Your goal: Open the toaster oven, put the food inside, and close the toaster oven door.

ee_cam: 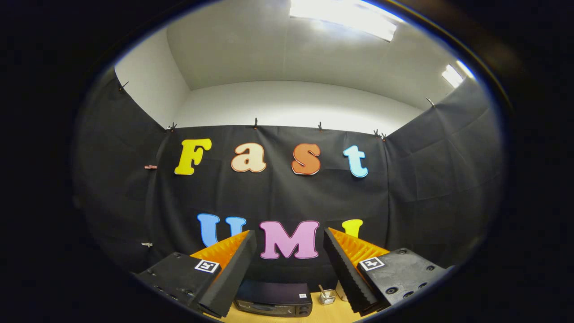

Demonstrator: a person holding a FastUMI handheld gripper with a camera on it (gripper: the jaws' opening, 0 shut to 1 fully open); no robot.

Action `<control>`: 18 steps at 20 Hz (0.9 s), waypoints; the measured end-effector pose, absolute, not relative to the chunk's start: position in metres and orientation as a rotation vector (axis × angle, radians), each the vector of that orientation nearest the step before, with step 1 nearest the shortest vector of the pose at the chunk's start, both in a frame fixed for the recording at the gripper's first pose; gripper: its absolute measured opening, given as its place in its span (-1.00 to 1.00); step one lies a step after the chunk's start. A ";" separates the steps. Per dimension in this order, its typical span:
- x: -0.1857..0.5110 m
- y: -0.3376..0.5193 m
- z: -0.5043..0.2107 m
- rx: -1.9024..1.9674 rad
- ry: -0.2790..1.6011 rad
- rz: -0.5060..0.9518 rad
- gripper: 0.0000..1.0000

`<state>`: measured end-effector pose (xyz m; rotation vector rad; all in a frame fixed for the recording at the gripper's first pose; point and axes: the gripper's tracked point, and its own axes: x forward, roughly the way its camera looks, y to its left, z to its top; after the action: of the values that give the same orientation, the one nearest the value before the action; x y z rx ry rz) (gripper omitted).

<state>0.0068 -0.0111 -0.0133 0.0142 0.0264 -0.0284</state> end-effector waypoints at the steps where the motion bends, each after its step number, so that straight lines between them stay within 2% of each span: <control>1: 0.007 -0.011 -0.013 0.015 0.025 -0.028 0.93; 18: 0.025 -0.007 -0.036 0.033 0.057 -0.012 0.93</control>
<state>0.0253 -0.0069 -0.0358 0.0329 0.0568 -0.0118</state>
